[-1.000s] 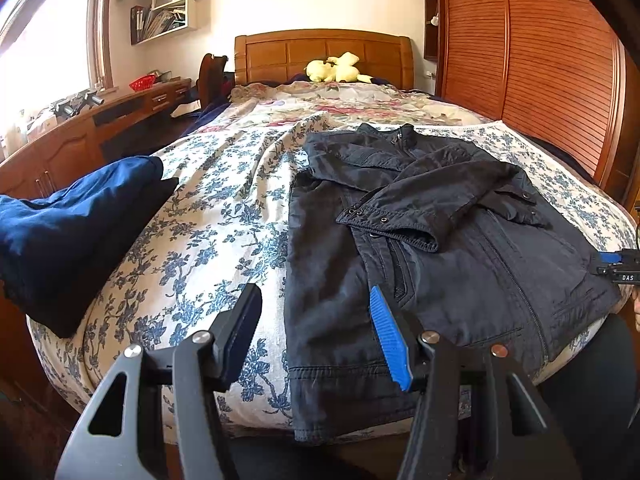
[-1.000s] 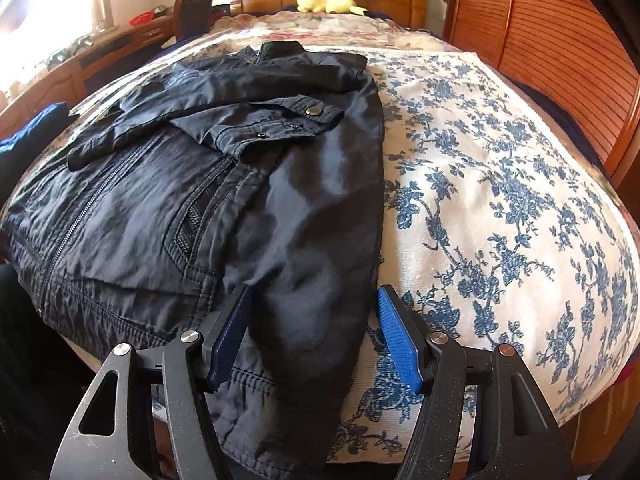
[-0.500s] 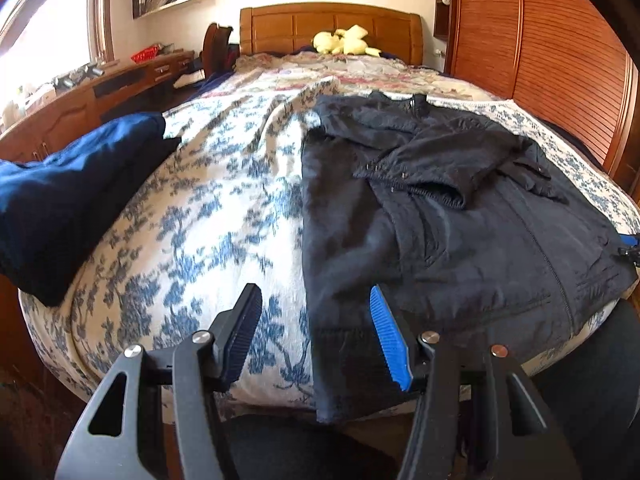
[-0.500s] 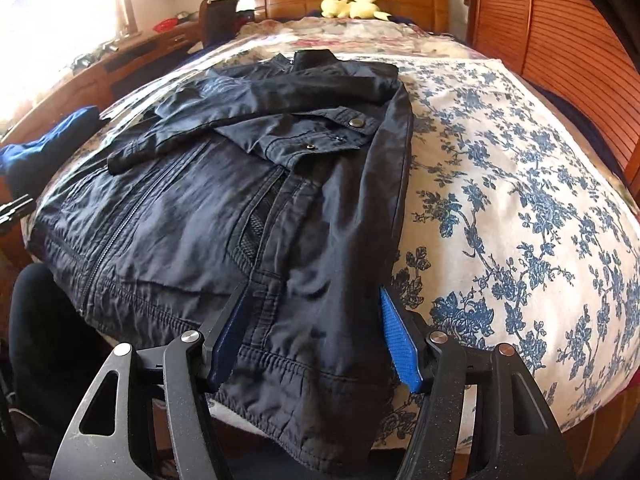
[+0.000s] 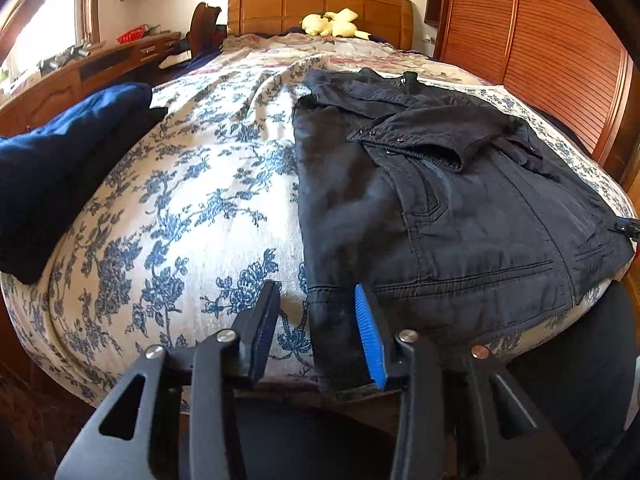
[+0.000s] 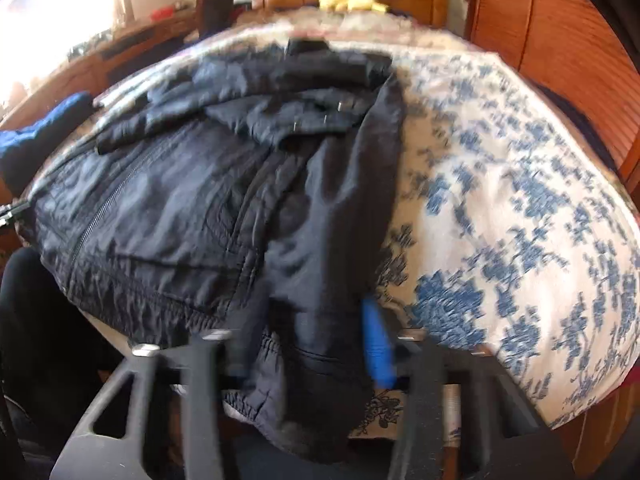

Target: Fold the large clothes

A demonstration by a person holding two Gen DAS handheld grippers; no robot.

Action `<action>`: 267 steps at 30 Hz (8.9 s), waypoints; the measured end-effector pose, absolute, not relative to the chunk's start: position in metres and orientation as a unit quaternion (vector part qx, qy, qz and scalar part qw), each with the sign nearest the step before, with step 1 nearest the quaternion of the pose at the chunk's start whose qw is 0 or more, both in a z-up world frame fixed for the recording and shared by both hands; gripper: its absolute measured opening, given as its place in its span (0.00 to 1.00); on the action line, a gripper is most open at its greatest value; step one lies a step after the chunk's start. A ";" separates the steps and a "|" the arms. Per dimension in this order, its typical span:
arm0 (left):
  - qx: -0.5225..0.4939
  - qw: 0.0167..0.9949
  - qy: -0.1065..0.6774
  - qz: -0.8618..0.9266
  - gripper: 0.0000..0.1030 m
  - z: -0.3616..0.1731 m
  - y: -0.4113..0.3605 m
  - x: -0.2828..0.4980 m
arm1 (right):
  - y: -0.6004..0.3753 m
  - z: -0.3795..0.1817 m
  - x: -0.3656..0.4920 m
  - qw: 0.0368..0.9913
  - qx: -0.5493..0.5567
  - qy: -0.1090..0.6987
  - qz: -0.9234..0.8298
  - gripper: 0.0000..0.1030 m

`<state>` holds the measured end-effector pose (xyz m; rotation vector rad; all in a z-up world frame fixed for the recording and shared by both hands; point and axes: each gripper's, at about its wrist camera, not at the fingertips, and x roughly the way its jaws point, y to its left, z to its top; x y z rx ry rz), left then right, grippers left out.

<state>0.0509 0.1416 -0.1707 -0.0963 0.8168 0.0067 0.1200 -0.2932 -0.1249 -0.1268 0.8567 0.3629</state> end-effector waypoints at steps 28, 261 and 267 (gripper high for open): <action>-0.039 0.914 0.404 -0.024 0.28 -0.172 0.136 0.046 | -0.291 -0.145 0.118 0.877 -0.070 0.452 0.151 0.41; 0.015 0.945 0.299 -0.128 0.30 -0.087 0.069 0.219 | -0.280 -0.124 0.271 0.913 -0.051 0.389 0.109 0.70; -0.005 0.945 0.314 -0.092 0.32 -0.108 0.100 0.198 | -0.292 -0.123 0.270 0.915 -0.049 0.388 0.094 0.70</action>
